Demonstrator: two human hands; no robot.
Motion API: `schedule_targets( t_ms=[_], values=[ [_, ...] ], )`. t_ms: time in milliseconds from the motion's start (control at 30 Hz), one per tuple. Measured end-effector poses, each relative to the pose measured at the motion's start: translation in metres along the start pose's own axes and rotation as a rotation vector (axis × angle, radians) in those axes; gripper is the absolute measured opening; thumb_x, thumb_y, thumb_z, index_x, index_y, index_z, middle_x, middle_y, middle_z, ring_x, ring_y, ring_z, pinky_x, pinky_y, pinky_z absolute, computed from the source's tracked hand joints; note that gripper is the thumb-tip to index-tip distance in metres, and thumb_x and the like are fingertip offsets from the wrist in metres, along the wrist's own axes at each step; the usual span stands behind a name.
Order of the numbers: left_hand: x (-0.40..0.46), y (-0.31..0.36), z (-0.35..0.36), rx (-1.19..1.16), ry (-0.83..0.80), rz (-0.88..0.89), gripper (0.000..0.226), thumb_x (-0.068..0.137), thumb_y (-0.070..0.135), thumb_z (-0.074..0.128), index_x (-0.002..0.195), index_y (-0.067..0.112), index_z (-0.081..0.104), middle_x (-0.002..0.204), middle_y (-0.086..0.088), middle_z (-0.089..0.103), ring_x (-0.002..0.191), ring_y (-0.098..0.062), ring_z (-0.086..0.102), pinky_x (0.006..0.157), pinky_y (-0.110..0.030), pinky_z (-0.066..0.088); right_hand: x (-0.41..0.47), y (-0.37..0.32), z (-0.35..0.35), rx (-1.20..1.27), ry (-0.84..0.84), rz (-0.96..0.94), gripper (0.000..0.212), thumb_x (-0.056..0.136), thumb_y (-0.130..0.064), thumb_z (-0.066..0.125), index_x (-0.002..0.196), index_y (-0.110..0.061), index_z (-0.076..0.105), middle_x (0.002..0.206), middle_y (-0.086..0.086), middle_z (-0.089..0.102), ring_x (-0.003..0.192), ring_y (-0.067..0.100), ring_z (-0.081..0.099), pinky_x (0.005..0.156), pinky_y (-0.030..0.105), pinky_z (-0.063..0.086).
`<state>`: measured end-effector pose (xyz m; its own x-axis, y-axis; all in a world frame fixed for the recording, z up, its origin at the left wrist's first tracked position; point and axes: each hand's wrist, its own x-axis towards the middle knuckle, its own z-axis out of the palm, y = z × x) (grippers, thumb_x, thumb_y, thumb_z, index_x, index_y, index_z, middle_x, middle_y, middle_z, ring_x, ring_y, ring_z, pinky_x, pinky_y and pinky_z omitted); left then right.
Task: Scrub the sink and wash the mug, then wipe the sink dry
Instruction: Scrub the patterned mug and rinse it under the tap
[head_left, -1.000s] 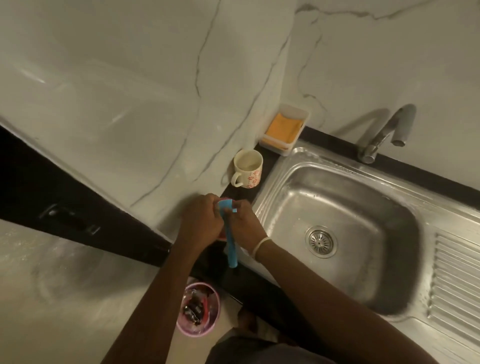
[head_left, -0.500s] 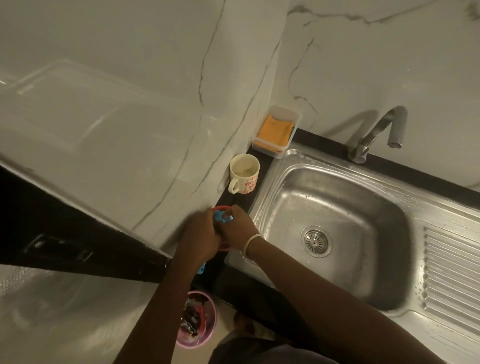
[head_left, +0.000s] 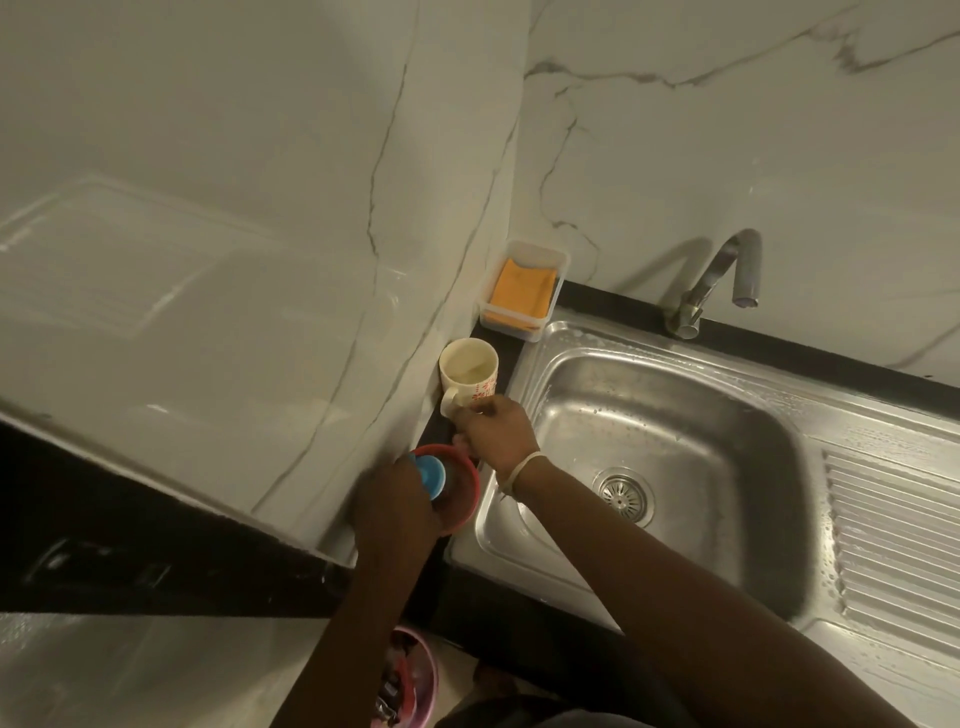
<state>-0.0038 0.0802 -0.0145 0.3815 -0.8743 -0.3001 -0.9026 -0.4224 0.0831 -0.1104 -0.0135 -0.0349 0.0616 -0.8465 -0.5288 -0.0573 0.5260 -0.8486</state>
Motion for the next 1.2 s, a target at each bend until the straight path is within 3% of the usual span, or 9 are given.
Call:
schedule_targets(
  t_ms=[267,367,467,567,767,867,967,1067,1200],
  values=[
    [-0.002,-0.004,0.004,-0.026,0.082,0.009,0.049,0.088,0.028,0.063,0.134,0.024,0.050,0.121,0.002,0.063,0.111,-0.018,0.062,0.093,-0.035,0.052,0.013,-0.006,0.026,0.450,-0.105,0.311,0.030,0.094,-0.013,0.066,0.118,-0.002,0.052,0.104,0.025,0.061,0.103,0.039,0.065,0.090,0.044,0.058],
    [-0.003,-0.005,0.007,-0.001,0.099,0.026,0.050,0.089,0.032,0.063,0.136,0.025,0.047,0.123,0.003,0.061,0.110,-0.016,0.061,0.094,-0.033,0.051,0.020,-0.007,0.028,0.490,-0.143,0.329,0.029,0.095,-0.012,0.064,0.119,-0.003,0.051,0.117,0.029,0.059,0.100,0.037,0.065,0.080,0.038,0.060],
    [-0.007,-0.002,0.010,0.071,0.156,0.072,0.052,0.091,0.035,0.061,0.139,0.025,0.044,0.123,0.003,0.060,0.109,-0.014,0.061,0.091,-0.029,0.051,0.026,-0.009,0.027,0.477,-0.160,0.335,0.027,0.093,-0.012,0.065,0.116,-0.004,0.052,0.101,0.023,0.059,0.084,0.031,0.066,0.068,0.033,0.062],
    [-0.013,0.005,0.009,0.074,0.173,0.085,0.053,0.092,0.034,0.059,0.140,0.023,0.040,0.127,0.003,0.055,0.111,-0.013,0.057,0.088,-0.027,0.051,0.033,-0.006,0.024,0.478,-0.160,0.332,0.023,0.090,-0.015,0.068,0.107,-0.005,0.057,0.097,0.020,0.060,0.078,0.028,0.065,0.075,0.037,0.062],
    [-0.019,0.039,-0.008,-0.134,0.321,0.191,0.057,0.081,0.039,0.071,0.131,0.020,0.052,0.120,0.001,0.062,0.104,-0.017,0.061,0.078,-0.031,0.051,0.029,-0.010,-0.025,0.261,-0.049,0.229,0.043,0.093,-0.038,0.067,0.106,0.002,0.063,0.096,0.020,0.071,0.062,0.025,0.069,0.063,0.035,0.063],
    [-0.015,0.065,-0.014,-0.375,0.348,0.341,0.045,0.081,0.041,0.070,0.119,0.019,0.061,0.107,0.002,0.067,0.093,-0.017,0.066,0.075,-0.036,0.056,0.021,-0.009,-0.076,0.117,0.013,0.171,0.058,0.091,-0.054,0.063,0.094,0.004,0.066,0.074,0.017,0.070,0.060,0.025,0.071,0.066,0.038,0.063],
    [-0.008,0.087,-0.023,-0.510,0.441,0.505,0.040,0.082,0.041,0.070,0.113,0.017,0.065,0.099,0.005,0.068,0.081,-0.010,0.065,0.068,-0.023,0.053,-0.002,-0.004,-0.115,-0.106,0.045,0.099,0.064,0.094,-0.057,0.054,0.082,0.003,0.069,0.065,0.021,0.068,0.062,0.028,0.071,0.070,0.037,0.063],
    [0.024,0.177,-0.036,-0.620,0.233,0.636,0.031,0.081,0.039,0.072,0.108,0.026,0.061,0.095,0.018,0.061,0.077,0.001,0.058,0.066,-0.013,0.045,0.004,0.008,-0.199,-0.095,0.281,0.092,0.052,0.096,-0.043,0.055,0.066,-0.002,0.065,0.052,0.010,0.062,0.050,0.024,0.065,0.066,0.037,0.056],
    [0.082,0.245,-0.047,-0.667,0.148,0.687,0.031,0.082,0.035,0.072,0.109,0.022,0.061,0.101,0.009,0.065,0.088,-0.007,0.063,0.071,-0.020,0.047,0.007,0.005,-0.237,-0.217,0.369,0.076,0.048,0.092,-0.040,0.049,0.070,-0.003,0.070,0.056,0.010,0.070,0.060,0.020,0.071,0.077,0.040,0.059]
  ],
)
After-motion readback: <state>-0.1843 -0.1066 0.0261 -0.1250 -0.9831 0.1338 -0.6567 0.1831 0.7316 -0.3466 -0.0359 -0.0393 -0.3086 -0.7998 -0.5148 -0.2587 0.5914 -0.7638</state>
